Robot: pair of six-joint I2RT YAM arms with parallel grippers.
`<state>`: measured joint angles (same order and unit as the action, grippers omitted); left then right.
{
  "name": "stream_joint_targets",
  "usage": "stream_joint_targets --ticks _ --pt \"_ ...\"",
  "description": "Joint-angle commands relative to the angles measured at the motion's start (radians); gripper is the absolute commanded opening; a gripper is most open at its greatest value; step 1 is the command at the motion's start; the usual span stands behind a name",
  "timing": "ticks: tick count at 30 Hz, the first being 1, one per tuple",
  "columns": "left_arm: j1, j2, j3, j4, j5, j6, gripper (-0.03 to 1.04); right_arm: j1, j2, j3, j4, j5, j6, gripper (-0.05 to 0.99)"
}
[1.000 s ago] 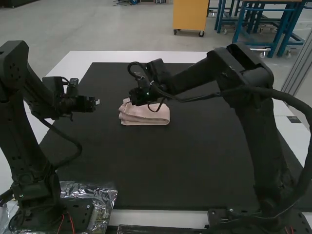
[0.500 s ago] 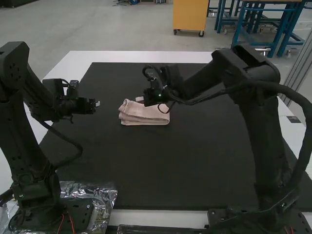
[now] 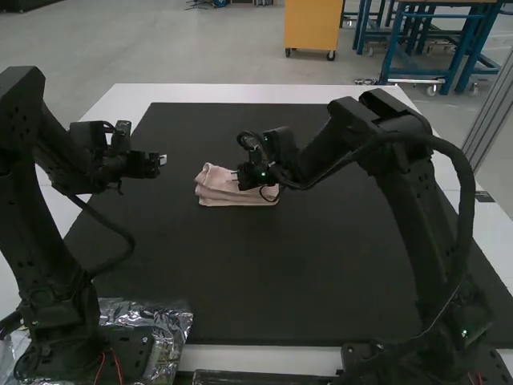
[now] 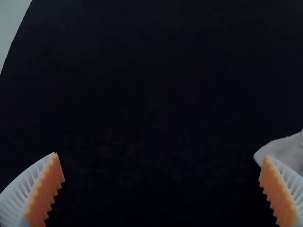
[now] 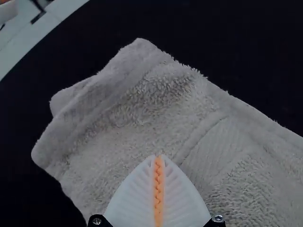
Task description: Fold the towel.
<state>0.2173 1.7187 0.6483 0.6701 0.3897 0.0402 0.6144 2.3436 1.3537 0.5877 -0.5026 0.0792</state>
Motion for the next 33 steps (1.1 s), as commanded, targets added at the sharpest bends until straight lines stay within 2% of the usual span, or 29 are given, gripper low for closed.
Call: stream_joint_targets --ticks 1,4,8,11,14,19,23,25,27,30,31,33 --pt "-0.022 -0.051 0.004 0.016 -0.032 -0.002 0.97 -0.019 0.02 -0.019 0.032 -0.02 0.004 -0.02" --pt "-0.045 -0.096 0.014 0.014 -0.043 -0.005 0.97 -0.018 0.039 -0.038 0.05 -0.02 0.005 -0.02" --pt "-0.073 -0.177 0.031 0.023 -0.063 -0.057 0.97 -0.013 0.048 -0.061 0.077 -0.019 0.005 -0.02" --pt "-0.11 -0.252 0.054 0.011 -0.078 -0.085 0.97 -0.016 0.048 -0.077 0.095 -0.019 0.007 -0.02" --pt "-0.157 -0.335 0.08 -0.018 -0.097 -0.088 0.97 -0.021 0.023 -0.087 0.12 -0.02 0.034 -0.02" --pt "-0.226 -0.481 0.109 -0.044 -0.137 -0.135 0.97 -0.031 -0.155 -0.096 0.116 -0.02 0.057 -0.02" --pt "-0.271 -0.61 0.105 -0.058 -0.181 -0.137 0.97 -0.044 -0.343 -0.11 0.087 -0.01 0.079 -0.02" --pt "-0.291 -0.671 0.097 -0.061 -0.186 -0.135 0.97 -0.053 -0.441 -0.126 0.078 0.013 0.082 -0.01" --pt "-0.306 -0.732 0.086 -0.061 -0.189 -0.135 0.97 -0.062 -0.543 -0.148 0.057 0.042 0.082 0.11" --pt "-0.322 -0.835 0.068 -0.087 -0.204 -0.135 0.97 -0.077 -0.715 -0.196 0.021 0.128 0.079 0.36" --pt "-0.318 -0.87 0.057 -0.092 -0.204 -0.137 0.97 -0.084 -0.776 -0.22 0.02 0.157 0.076 0.42" --pt "-0.309 -0.943 0.036 -0.11 -0.203 -0.138 0.97 -0.102 -0.915 -0.277 0.021 0.214 0.073 0.62"
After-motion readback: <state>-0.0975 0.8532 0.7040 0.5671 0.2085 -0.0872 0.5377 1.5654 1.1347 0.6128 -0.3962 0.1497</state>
